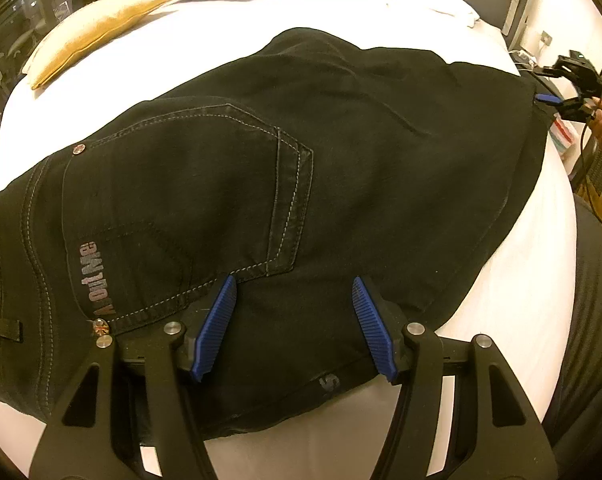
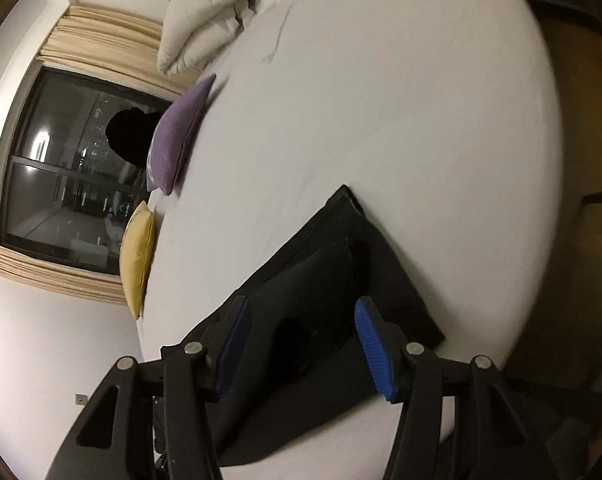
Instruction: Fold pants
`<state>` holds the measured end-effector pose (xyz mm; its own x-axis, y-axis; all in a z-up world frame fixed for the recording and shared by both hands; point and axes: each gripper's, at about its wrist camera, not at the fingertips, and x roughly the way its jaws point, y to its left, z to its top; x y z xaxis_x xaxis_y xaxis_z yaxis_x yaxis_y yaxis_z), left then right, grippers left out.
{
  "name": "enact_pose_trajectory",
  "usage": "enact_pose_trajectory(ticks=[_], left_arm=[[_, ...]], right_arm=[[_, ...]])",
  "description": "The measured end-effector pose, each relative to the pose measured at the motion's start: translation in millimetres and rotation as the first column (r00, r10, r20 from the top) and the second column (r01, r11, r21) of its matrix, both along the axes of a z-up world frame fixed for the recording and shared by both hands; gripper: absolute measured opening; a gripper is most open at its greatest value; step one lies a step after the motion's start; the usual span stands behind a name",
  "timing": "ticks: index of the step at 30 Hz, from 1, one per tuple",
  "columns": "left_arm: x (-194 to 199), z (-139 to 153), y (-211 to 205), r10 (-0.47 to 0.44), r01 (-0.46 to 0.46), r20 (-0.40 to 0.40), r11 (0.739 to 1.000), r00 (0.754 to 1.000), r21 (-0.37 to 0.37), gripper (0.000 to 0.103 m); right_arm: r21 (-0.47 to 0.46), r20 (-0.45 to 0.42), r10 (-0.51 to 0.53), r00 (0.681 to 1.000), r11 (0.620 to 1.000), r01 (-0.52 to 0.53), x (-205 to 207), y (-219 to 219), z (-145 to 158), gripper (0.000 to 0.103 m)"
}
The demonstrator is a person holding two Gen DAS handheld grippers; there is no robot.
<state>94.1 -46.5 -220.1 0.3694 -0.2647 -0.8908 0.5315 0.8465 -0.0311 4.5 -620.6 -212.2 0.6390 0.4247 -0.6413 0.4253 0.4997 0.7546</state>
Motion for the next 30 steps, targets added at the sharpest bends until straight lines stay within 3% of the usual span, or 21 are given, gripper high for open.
enact_pose_trajectory(ticks=[5,9,11,13,19,21,24,26,27,28,30], left_arm=[[3,-1,-6,0.008,-0.008,-0.001,1.0,1.0,0.004,0.06],[3,-3,-4,0.01,-0.01,0.004,1.0,1.0,-0.002,0.06],[1,-2,-1,0.011,-0.011,0.006,1.0,1.0,-0.005,0.06],[0,-2,0,0.012,-0.012,0.009,1.0,1.0,-0.007,0.06],[-2,-2,2,0.012,-0.012,0.012,1.0,1.0,-0.011,0.06],[-3,-2,3,0.014,-0.014,0.015,1.0,1.0,-0.016,0.061],[-4,-1,5,0.02,-0.02,0.019,1.0,1.0,-0.021,0.061],[-5,-1,5,0.023,-0.022,0.02,1.0,1.0,-0.021,0.062],[-5,-1,5,0.024,-0.023,0.02,1.0,1.0,-0.021,0.062],[-6,-1,6,0.024,-0.023,0.02,1.0,1.0,-0.02,0.062],[-5,0,6,0.02,-0.02,0.019,1.0,1.0,-0.018,0.062]], right_arm=[[0.093,-0.068,0.014,0.998,0.996,-0.007,21,-7,-30,0.055],[0.163,-0.018,0.031,0.999,0.986,-0.028,23,-8,-38,0.032],[0.162,0.018,0.048,0.999,0.986,-0.05,26,-6,-34,0.028],[0.121,0.045,0.068,0.997,0.99,-0.073,29,-1,-21,0.024],[-0.146,0.041,0.134,0.99,0.981,-0.127,36,15,50,0.018],[-0.241,0.058,0.207,0.977,0.952,-0.188,42,29,86,0.016],[-0.431,0.037,0.302,0.953,0.865,-0.258,56,55,149,0.016],[-0.524,0.002,0.35,0.937,0.798,-0.297,66,66,171,0.016],[-0.54,-0.042,0.359,0.932,0.777,-0.324,72,66,171,0.016],[-0.573,-0.156,0.322,0.934,0.741,-0.351,84,59,160,0.013],[-0.694,-0.385,0.073,0.92,0.634,-0.34,95,31,133,0.011]])
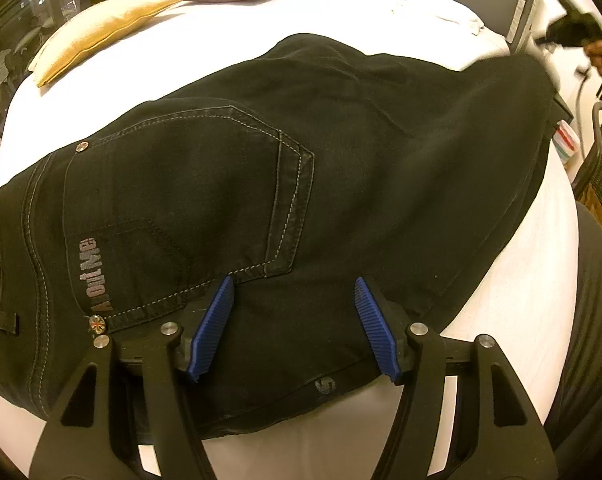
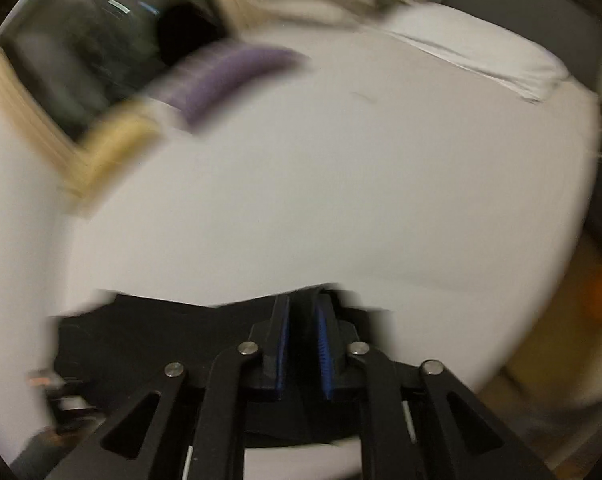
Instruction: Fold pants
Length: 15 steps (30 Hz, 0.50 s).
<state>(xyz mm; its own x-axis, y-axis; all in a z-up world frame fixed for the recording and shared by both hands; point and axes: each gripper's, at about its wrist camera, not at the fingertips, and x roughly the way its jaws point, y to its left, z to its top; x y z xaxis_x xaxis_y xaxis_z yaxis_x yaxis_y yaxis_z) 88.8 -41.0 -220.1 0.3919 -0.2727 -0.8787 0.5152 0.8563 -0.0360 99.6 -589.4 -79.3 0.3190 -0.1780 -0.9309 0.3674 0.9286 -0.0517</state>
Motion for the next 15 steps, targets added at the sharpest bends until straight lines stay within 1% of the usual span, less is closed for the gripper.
enact_pose_trajectory(ticks=[1,2,3,4,5,6,8,10,12,14,15], left_arm=[[0,0,1,0.0,0.0,0.0,1.0,1.0,-0.001,0.062],[-1,0,0,0.0,0.0,0.0,1.0,1.0,-0.002,0.062],[-1,0,0,0.001,-0.001,0.002,1.0,1.0,-0.003,0.062],[-1,0,0,0.002,-0.002,0.004,1.0,1.0,-0.004,0.062],[-2,0,0,0.002,-0.002,0.005,1.0,1.0,-0.004,0.062],[-2,-1,-1,-0.001,0.001,0.005,1.0,1.0,-0.002,0.062],[-1,0,-2,-0.004,0.004,0.002,1.0,1.0,0.002,0.063],[-1,0,-3,-0.001,0.001,0.002,1.0,1.0,0.005,0.063],[-2,0,-4,0.004,-0.004,0.006,1.0,1.0,0.007,0.063],[-2,0,-5,0.008,-0.008,0.008,1.0,1.0,0.007,0.063],[-2,0,-6,0.01,-0.01,0.008,1.0,1.0,0.008,0.063]], right_arm=[[-0.051,-0.03,-0.099,0.995,0.994,0.098,-5,-19,-7,0.014],[-0.001,-0.003,-0.151,0.988,0.988,0.151,-15,-33,-9,0.013],[0.059,0.032,-0.158,0.987,0.986,0.156,-22,-38,-9,0.013],[0.13,0.084,-0.149,0.985,0.982,0.137,-32,-40,-9,0.013],[0.174,0.125,-0.13,0.984,0.979,0.107,-41,-38,-11,0.013],[0.199,0.139,-0.112,0.984,0.977,0.083,-47,-35,-15,0.017],[0.264,0.164,-0.072,0.984,0.964,0.027,-60,-24,-27,0.018],[0.337,0.187,-0.071,0.98,0.941,0.004,-69,-22,-36,0.018],[0.404,0.223,-0.054,0.973,0.914,-0.042,-74,-13,-44,0.018],[0.469,0.271,-0.005,0.963,0.874,-0.127,-70,12,-48,0.018],[0.502,0.288,0.025,0.957,0.847,-0.173,-65,24,-52,0.018]])
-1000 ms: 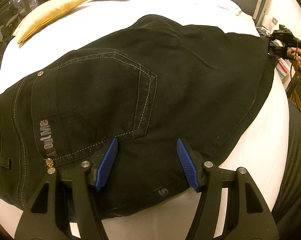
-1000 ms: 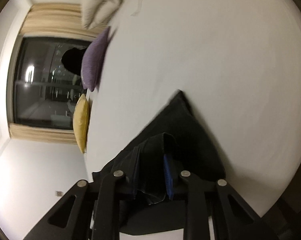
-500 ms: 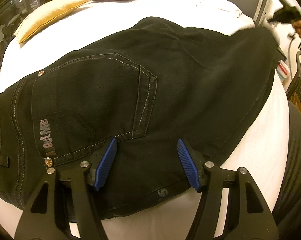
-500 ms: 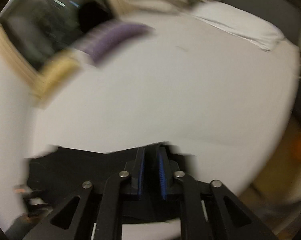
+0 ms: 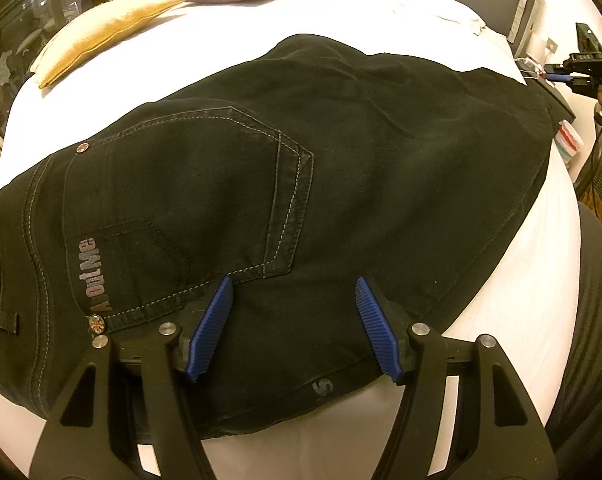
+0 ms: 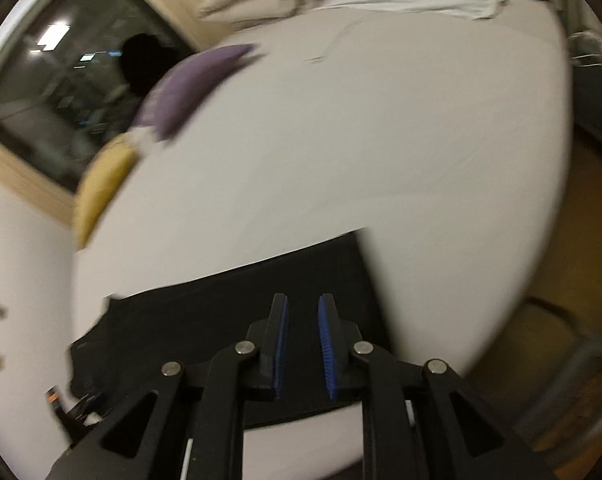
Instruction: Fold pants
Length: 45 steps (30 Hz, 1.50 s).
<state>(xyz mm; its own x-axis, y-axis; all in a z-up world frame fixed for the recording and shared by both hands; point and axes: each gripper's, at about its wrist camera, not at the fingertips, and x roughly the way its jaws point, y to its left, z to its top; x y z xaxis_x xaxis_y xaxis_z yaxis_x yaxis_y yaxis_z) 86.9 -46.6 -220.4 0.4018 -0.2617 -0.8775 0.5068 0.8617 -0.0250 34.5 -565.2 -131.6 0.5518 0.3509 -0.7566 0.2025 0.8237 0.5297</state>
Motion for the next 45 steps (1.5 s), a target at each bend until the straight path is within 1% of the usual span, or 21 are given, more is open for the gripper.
enact_pose_trajectory(ticks=[4,6,7,9,10,13,15,17,19,22,24,26,27,28,31,33,35,37,39,42,45], left_arm=[[0,1,-1,0.003,-0.003,0.003,1.0,1.0,0.001,0.063],[-1,1,-1,0.003,-0.003,0.006,1.0,1.0,-0.001,0.063],[-1,1,0,0.003,-0.003,0.007,1.0,1.0,-0.004,0.063],[-2,0,1,0.004,-0.004,0.012,1.0,1.0,-0.011,0.063],[-3,0,2,0.005,-0.005,0.016,1.0,1.0,-0.013,0.063],[-5,1,6,0.011,-0.01,0.03,1.0,0.999,-0.027,0.063],[-8,3,9,0.015,-0.014,0.037,0.999,0.999,-0.035,0.063],[-10,3,10,0.021,-0.019,0.041,0.999,0.999,-0.038,0.063],[-11,4,11,0.024,-0.023,0.045,0.999,0.999,-0.035,0.063],[-13,7,12,0.023,-0.022,0.045,0.999,0.999,-0.039,0.064],[-16,10,17,0.022,-0.02,0.041,0.998,0.999,-0.053,0.064],[-22,16,26,0.025,-0.022,0.04,0.998,0.999,-0.067,0.064],[-25,20,31,0.031,-0.028,0.04,0.997,0.999,-0.066,0.064],[-29,25,35,0.038,-0.035,0.042,0.997,0.998,-0.071,0.064],[-36,48,52,0.066,-0.056,0.077,0.99,0.995,-0.133,0.064],[-31,59,63,0.1,-0.082,0.1,0.983,0.99,-0.167,0.064],[-16,63,74,0.137,-0.117,0.099,0.975,0.986,-0.189,0.064],[-1,58,82,0.16,-0.14,0.101,0.973,0.982,-0.182,0.064],[10,47,88,0.16,-0.145,0.084,0.975,0.984,-0.166,0.064],[19,28,100,0.169,-0.16,0.06,0.979,0.984,-0.129,0.064],[16,18,119,0.174,-0.162,0.068,0.975,0.982,-0.152,0.064]], right_arm=[[0.059,-0.011,0.056,0.998,0.997,-0.056,18,30,-24,0.031],[0.022,-0.111,0.0,0.994,1.0,0.002,23,19,-57,0.034],[-0.008,-0.173,-0.043,0.984,0.999,0.042,22,9,-74,0.027],[0.041,-0.183,-0.113,0.977,0.992,0.123,15,-14,-91,0.0],[0.081,-0.162,-0.155,0.975,0.982,0.17,9,-26,-89,0.0],[-0.083,-0.13,-0.264,0.956,0.963,0.255,1,-30,-59,0.011],[-0.006,-0.059,-0.229,0.972,0.973,0.229,0,-15,-36,0.011],[0.096,0.056,-0.099,0.994,0.991,0.093,8,31,-10,0.013],[0.163,0.104,0.026,0.994,0.986,-0.043,19,72,-6,0.031],[0.202,0.067,0.239,0.969,0.947,-0.248,38,152,-31,0.043],[0.17,-0.019,0.263,0.965,0.952,-0.256,48,168,-57,0.043],[0.201,-0.099,0.182,0.978,0.966,-0.16,54,149,-91,0.025],[0.226,-0.116,0.143,0.983,0.967,-0.114,51,136,-98,0.0],[0.268,-0.122,0.054,0.991,0.963,-0.019,47,112,-101,0.0],[0.056,-0.138,-0.122,0.983,0.99,0.13,40,82,-71,0.001],[-0.003,-0.117,-0.158,0.98,0.987,0.159,43,86,-47,0.011],[0.061,-0.036,-0.076,0.996,0.995,0.078,55,111,-26,0.015],[0.13,0.026,0.05,0.998,0.99,-0.053,70,156,-12,0.034],[0.214,0.074,0.207,0.976,0.952,-0.218,87,225,-11,0.039],[0.254,0.047,0.353,0.934,0.901,-0.353,101,289,-30,0.039],[0.229,-0.076,0.38,0.922,0.906,-0.355,114,316,-71,0.038]])
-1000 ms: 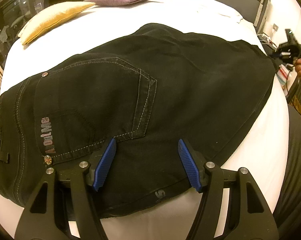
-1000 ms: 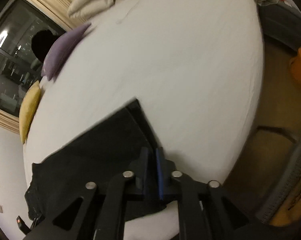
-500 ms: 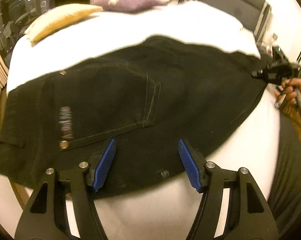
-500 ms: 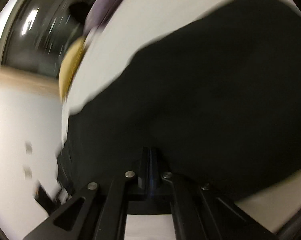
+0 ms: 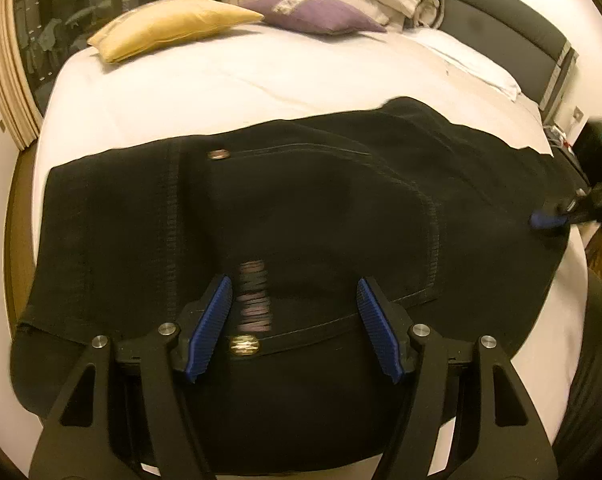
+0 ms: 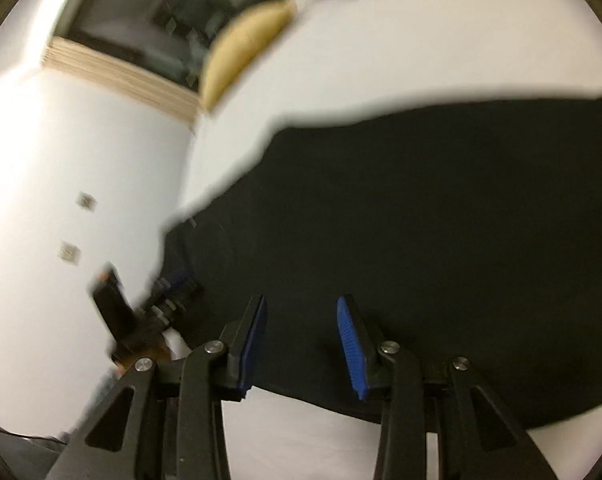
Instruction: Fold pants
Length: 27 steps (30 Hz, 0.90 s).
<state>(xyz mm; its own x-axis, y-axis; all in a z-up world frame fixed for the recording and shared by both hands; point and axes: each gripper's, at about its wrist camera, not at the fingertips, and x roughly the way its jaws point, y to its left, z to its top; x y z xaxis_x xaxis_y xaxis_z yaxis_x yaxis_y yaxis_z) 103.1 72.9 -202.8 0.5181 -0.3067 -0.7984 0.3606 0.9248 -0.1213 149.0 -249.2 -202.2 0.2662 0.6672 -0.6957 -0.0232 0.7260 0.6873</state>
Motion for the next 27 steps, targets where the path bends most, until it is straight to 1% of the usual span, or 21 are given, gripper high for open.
enact_pose_trajectory(ticks=[1,2,3,4,5,6,8,9,10,12,15,17,18,19,21,22,23,24,25,26,27], left_arm=[[-1,-1,7,-0.004,0.004,-0.001,1.0,1.0,-0.024,0.064],[-2,0,13,-0.005,0.005,0.002,0.999,1.0,-0.032,0.064],[-2,0,18,-0.01,0.01,0.006,0.999,1.0,-0.031,0.064],[-2,0,22,-0.019,0.019,0.006,0.999,1.0,-0.039,0.063],[-3,1,27,-0.028,0.028,0.003,0.998,1.0,-0.052,0.063],[-3,3,29,-0.024,0.024,0.006,0.999,1.0,-0.045,0.064],[-8,13,34,0.007,-0.007,0.021,1.0,1.0,-0.013,0.064],[-11,22,34,0.024,-0.024,0.037,1.0,0.999,-0.012,0.064],[-13,32,34,0.024,-0.022,0.056,0.999,0.998,-0.041,0.064],[-10,48,30,0.016,-0.008,0.085,0.996,0.996,-0.09,0.064],[5,51,17,-0.002,0.009,0.099,0.998,0.995,-0.069,0.064],[18,45,12,0.015,-0.011,0.081,0.999,0.997,-0.047,0.064],[29,40,11,0.034,-0.031,0.057,0.999,0.998,-0.039,0.064],[36,35,11,0.045,-0.044,0.036,0.999,0.998,-0.032,0.064],[58,18,16,0.081,-0.081,-0.018,0.997,0.997,0.011,0.064],[63,11,19,0.088,-0.088,-0.033,0.996,0.996,0.004,0.064],[69,3,25,0.089,-0.091,-0.057,0.996,0.994,-0.026,0.064],[69,1,31,0.087,-0.09,-0.063,0.995,0.994,-0.053,0.064],[69,1,35,0.082,-0.086,-0.058,0.994,0.995,-0.068,0.064],[67,1,37,0.079,-0.082,-0.053,0.994,0.995,-0.069,0.064],[62,2,41,0.083,-0.086,-0.044,0.994,0.996,-0.062,0.064]], right_arm=[[0.028,-0.017,-0.025,1.0,0.999,0.026,-3,-11,-10,0.019],[0.06,-0.04,-0.074,0.996,0.995,0.077,0,-29,-19,0.009],[0.048,-0.045,-0.108,0.993,0.993,0.11,-4,-39,-21,0.0],[0.016,-0.041,-0.156,0.987,0.988,0.156,-8,-57,-19,0.0],[-0.048,-0.036,-0.225,0.974,0.974,0.223,-7,-79,-14,0.0],[-0.083,-0.037,-0.262,0.964,0.963,0.258,-21,-96,-11,0.0],[-0.223,-0.008,-0.346,0.938,0.915,0.336,-20,-114,10,0.002],[-0.271,0.025,-0.343,0.939,0.902,0.337,-13,-109,22,0.009],[-0.282,0.064,-0.311,0.948,0.906,0.316,-9,-98,34,0.01],[-0.2,0.113,-0.205,0.972,0.954,0.224,13,-58,54,0.011],[-0.135,0.166,-0.01,0.986,0.99,0.032,57,27,65,0.032],[-0.073,0.165,0.064,0.984,0.996,-0.053,86,73,58,0.034],[-0.055,0.157,0.089,0.984,0.995,-0.081,88,84,50,0.034],[-0.04,0.133,0.112,0.985,0.993,-0.108,109,106,39,0.034],[-0.009,0.069,0.132,0.989,0.991,-0.131,141,127,14,0.034],[-0.023,0.049,0.132,0.99,0.991,-0.131,151,131,-1,0.034],[-0.041,0.042,0.131,0.99,0.991,-0.13,150,129,-11,0.033],[-0.016,0.024,0.116,0.993,0.993,-0.115,157,121,-21,0.02],[0.015,0.006,0.083,0.997,0.996,-0.083,159,113,-27,0.001],[0.031,0.013,0.046,0.999,0.998,-0.046,164,102,-26,0.0],[0.021,0.034,0.015,0.999,1.0,-0.015,152,83,-24,0.0]])
